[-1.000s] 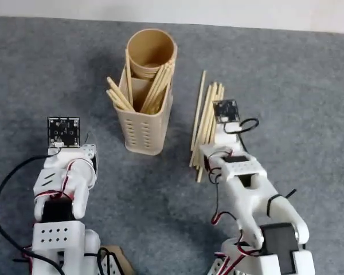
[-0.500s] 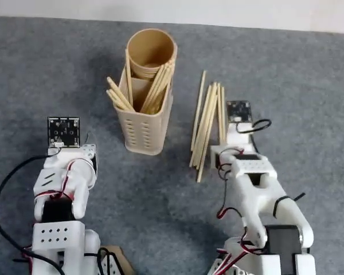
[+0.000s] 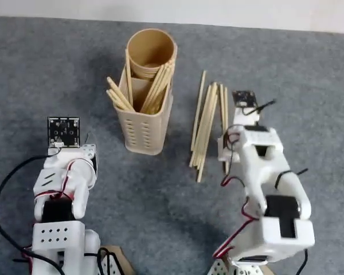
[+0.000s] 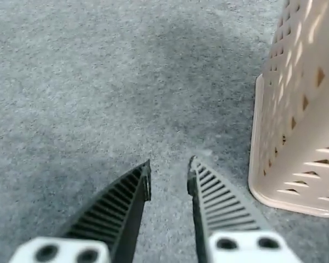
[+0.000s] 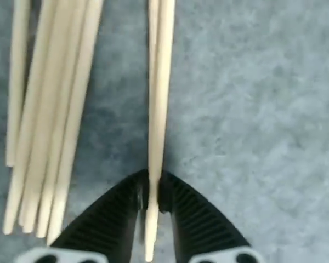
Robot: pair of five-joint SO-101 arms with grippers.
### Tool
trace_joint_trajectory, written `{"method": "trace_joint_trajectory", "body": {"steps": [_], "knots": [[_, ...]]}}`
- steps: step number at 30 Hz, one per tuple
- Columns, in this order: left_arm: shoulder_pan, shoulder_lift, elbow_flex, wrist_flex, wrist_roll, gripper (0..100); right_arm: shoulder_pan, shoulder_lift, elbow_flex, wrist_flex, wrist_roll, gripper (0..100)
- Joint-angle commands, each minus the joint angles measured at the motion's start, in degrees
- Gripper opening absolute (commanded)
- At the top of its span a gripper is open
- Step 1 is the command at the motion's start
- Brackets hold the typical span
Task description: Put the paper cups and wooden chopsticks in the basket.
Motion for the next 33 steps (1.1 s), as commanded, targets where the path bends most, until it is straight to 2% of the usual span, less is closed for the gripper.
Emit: {"method": "trace_joint_trajectory", "body": {"steps": [1, 5, 11, 18, 24, 33], "knots": [[0.66, -0.57, -0.13, -0.88, 0.53, 14, 2.51, 2.86, -7.69, 4.97, 1.76, 0.6], [0.66, -0.57, -0.13, -0.97, 0.53, 14, 2.42, 4.79, -18.42, 11.12, 1.85, 0.6], [0.66, -0.57, -0.13, -1.05, 0.53, 14, 2.42, 7.78, -29.93, 12.26, 1.14, 0.6], [0.66, -0.57, -0.13, -1.05, 0.53, 14, 2.07, -6.9, -32.31, 9.54, -6.24, 0.6], [0.66, -0.57, -0.13, -1.14, 0.53, 14, -4.79, -25.8, -32.22, 1.19, -7.38, 0.6], [0.66, -0.57, -0.04, -1.14, 0.53, 14, -22.29, -33.36, -23.87, -16.84, -9.76, 0.6]]}}
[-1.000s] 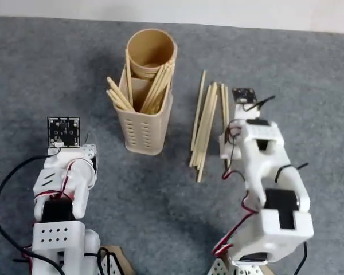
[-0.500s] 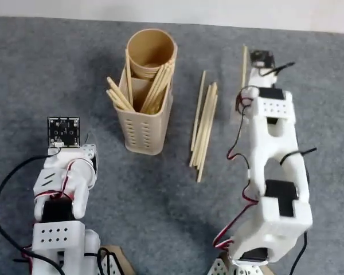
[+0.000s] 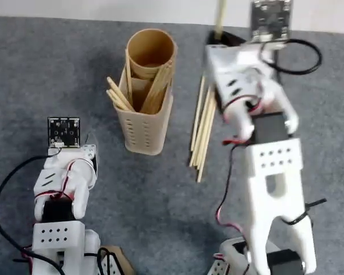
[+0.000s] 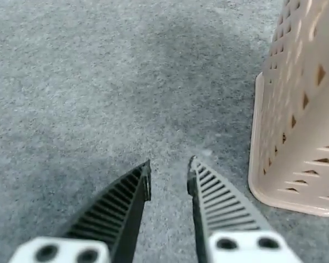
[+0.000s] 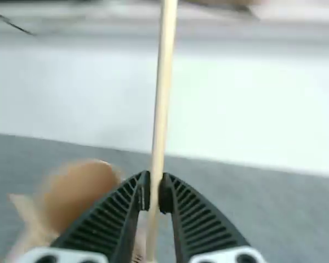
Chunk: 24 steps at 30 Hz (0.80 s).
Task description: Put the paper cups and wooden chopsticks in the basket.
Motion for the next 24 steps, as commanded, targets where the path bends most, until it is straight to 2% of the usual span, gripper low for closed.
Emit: {"method": "trace_joint_trajectory", "body": {"steps": [1, 5, 9, 14, 24], "knots": [[0.66, -0.57, -0.22, -1.05, 0.53, 14, -6.46, -2.42, 4.97, -9.01, -0.7, 0.6], [0.66, -0.48, -0.22, -1.05, 0.53, 14, -9.01, -2.42, 16.92, -22.55, -0.62, 0.5], [0.66, -0.4, -0.22, -1.05, 0.53, 14, -10.68, -2.51, 26.15, -29.58, 4.31, 0.5], [0.66, -0.4, -0.22, -1.05, 0.53, 14, -12.0, -2.95, 31.43, -30.2, 4.75, 0.5], [0.66, -0.31, -0.22, -1.14, 0.53, 14, -15.43, -8.92, 31.96, -28.09, 4.84, 0.5]]}}
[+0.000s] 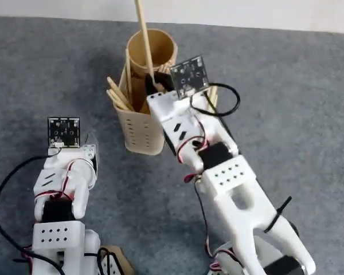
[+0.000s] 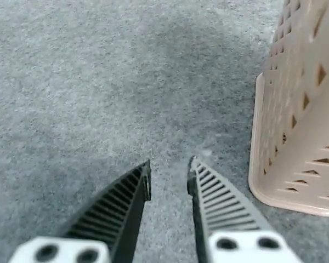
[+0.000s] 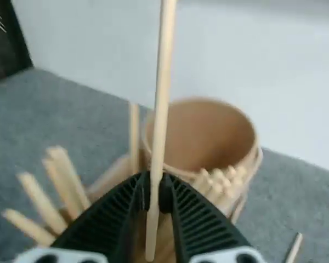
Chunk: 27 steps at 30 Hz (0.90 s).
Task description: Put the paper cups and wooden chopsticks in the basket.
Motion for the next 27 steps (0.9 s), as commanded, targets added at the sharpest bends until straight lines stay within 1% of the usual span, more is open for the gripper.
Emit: {"method": "trace_joint_trajectory", "body": {"steps": [1, 11, 13, 15, 17, 25, 27], "knots": [[0.66, -0.31, -0.22, -1.14, 0.53, 14, -1.27, -4.35, -0.04, -0.04, 0.62, 0.5], [0.66, -0.13, -0.22, -1.14, 0.53, 14, -1.27, -5.14, 2.42, 0.13, 0.35, 1.2], [0.66, -0.13, -0.22, -1.14, 0.53, 14, -1.27, -5.14, 2.59, 0.13, 0.26, 5.1], [0.66, -0.13, -0.22, -1.14, 0.53, 14, -1.27, -5.14, 2.59, 0.13, 0.26, 12.3], [0.66, -0.13, -0.22, -1.14, 0.53, 14, -1.27, -5.14, 2.59, 0.22, 0.26, 17.3], [0.66, -0.13, -0.22, -1.14, 0.53, 14, -0.92, -5.14, 2.33, 0.4, 0.44, 17.6], [0.75, -0.13, -0.22, -1.14, 0.53, 14, 0.57, -5.23, 2.07, 4.0, 0.44, 17.6]]}}
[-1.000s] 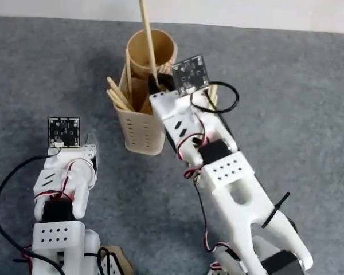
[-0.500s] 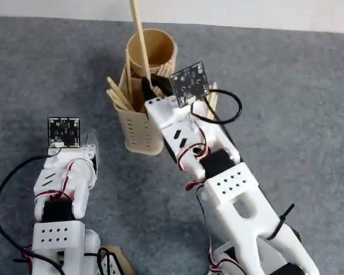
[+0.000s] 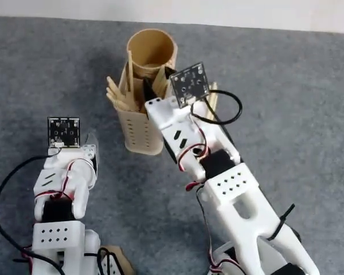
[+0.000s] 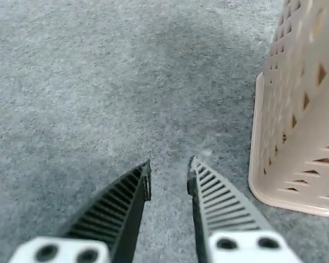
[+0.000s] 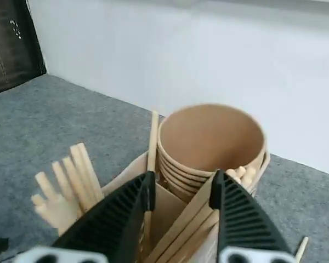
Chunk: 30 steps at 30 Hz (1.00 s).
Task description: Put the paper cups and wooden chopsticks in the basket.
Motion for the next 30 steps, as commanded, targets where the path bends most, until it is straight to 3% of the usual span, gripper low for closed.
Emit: {"method": "trace_joint_trajectory", "body": {"steps": [1, 7, 10, 13, 17, 27, 30], "knots": [[0.75, -0.13, -0.22, -1.14, 0.53, 14, 2.86, -2.33, -2.42, 7.78, 0.44, 17.6], [0.75, -0.13, -0.22, -1.14, 0.53, 14, 15.25, -0.13, -30.37, 42.51, -0.53, 17.6], [0.75, -0.13, -0.22, -1.14, 0.53, 14, 21.49, 3.91, -42.33, 53.23, -0.44, 17.6], [0.75, -0.13, -0.22, -1.14, 0.53, 14, 24.84, 10.07, -42.95, 58.59, -0.26, 17.6], [0.75, -0.13, -0.22, -1.14, 0.53, 14, 25.71, 17.63, -32.75, 53.14, 1.05, 17.6], [0.75, -0.13, -0.13, -1.14, 0.53, 14, 21.32, 20.26, 2.24, 15.34, -0.62, 17.6], [0.75, -0.13, -0.13, -1.14, 0.53, 14, 20.7, 20.26, 9.63, 9.45, 2.02, 17.6]]}}
